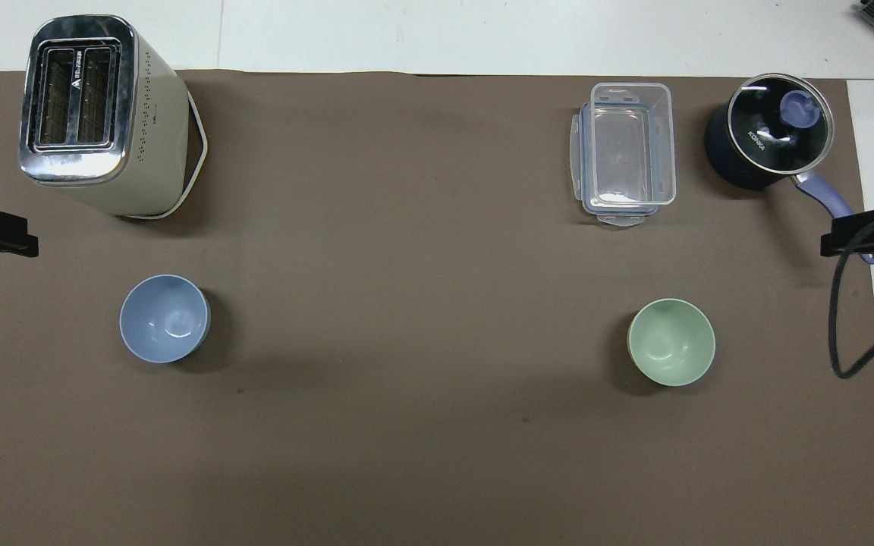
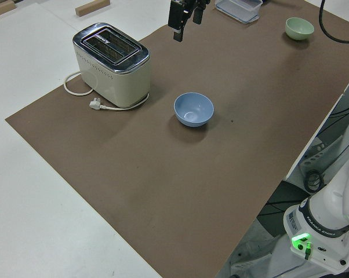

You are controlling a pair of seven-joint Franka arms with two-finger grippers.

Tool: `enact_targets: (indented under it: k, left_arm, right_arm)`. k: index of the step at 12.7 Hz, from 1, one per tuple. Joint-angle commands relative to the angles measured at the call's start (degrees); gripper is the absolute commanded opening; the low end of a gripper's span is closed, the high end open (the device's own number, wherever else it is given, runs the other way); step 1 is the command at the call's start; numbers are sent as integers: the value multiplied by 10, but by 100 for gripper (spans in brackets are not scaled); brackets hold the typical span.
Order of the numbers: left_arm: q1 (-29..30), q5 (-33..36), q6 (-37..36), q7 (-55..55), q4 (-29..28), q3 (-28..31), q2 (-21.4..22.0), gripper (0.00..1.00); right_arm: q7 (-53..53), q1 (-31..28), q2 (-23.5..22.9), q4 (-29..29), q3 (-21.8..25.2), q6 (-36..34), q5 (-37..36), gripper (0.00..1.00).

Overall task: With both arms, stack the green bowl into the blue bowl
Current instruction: 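Move the left gripper toward the rim of the light blue bowl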

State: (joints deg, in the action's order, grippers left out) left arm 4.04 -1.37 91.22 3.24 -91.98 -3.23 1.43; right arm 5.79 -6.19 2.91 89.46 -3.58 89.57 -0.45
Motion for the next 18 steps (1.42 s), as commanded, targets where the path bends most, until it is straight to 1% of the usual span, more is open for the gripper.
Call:
enact_targets:
  k: [1,3,7,9,12,13,15,18]
  left_arm:
    - [4,2,7,-9,-9,-1,9,100]
    - [4,2,8,-9,-10,-1,9,100]
    - [17,1,13,-5,-43,-1,12,100]
    - [18,1,49,-10,-95,-1,24,100]
    - [18,1,119,-65,-192,-1,52,100]
    - [18,1,133,-78,-213,-1,55,100]
    - [13,1,150,-80,-243,-2,55,100]
    - [9,1,210,-80,-319,-2,69,100]
  right_arm:
    - [5,-4,-3,-10,-4,-13,6,100]
    - [5,-4,-3,-10,-4,-13,6,100]
    - [6,-4,-3,-10,-4,-13,6,100]
    - [6,-4,-3,-10,-4,-13,6,100]
    - [6,-4,-3,-10,-4,-13,6,100]
    - [6,-4,-3,-10,-4,-13,6,100]
    - [5,-4,1,-6,-5,-43,6,100]
    - [2,-4,0,-7,-5,-41,6,100]
